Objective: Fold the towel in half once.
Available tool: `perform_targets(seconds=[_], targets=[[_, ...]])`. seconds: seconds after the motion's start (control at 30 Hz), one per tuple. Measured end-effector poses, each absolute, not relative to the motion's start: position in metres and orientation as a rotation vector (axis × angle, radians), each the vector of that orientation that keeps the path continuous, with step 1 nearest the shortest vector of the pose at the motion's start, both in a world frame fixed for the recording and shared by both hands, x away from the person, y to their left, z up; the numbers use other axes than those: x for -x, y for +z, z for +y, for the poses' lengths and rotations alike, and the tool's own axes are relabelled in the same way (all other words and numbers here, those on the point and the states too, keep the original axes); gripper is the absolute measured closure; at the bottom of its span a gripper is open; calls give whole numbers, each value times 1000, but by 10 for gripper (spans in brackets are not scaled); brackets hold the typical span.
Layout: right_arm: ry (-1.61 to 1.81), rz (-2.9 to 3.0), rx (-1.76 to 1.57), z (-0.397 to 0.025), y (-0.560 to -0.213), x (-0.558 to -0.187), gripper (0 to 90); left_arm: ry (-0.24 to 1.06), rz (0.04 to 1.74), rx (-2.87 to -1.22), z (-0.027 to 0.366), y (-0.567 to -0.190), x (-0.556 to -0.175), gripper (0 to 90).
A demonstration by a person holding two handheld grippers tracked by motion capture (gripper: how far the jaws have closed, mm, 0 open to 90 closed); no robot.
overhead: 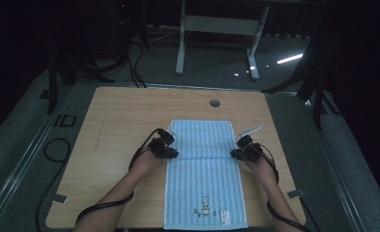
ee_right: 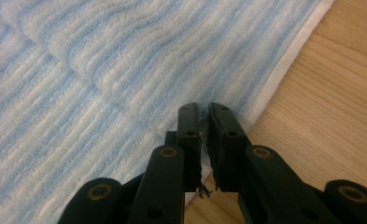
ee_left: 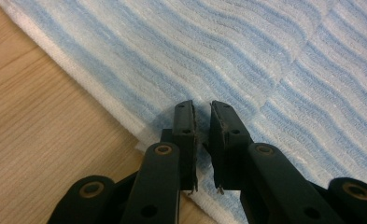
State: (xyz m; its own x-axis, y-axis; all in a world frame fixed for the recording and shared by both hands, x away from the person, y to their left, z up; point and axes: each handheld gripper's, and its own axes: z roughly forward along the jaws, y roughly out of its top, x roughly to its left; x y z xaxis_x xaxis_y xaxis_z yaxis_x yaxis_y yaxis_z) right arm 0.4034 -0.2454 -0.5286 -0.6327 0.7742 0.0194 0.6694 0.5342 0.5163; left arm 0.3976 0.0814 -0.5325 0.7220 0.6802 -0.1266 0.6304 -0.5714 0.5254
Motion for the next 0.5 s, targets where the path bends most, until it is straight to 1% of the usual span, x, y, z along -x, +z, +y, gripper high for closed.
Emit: perform_targets(seconds=[0.23, 0.5], targets=[[731, 2571, -1213, -241, -530, -403, 829, 118, 1002, -2365, 90, -534, -395, 801], [735, 2589, -1185, -225, -530, -404, 826, 125, 1023, -2357, 107, -534, -396, 801]])
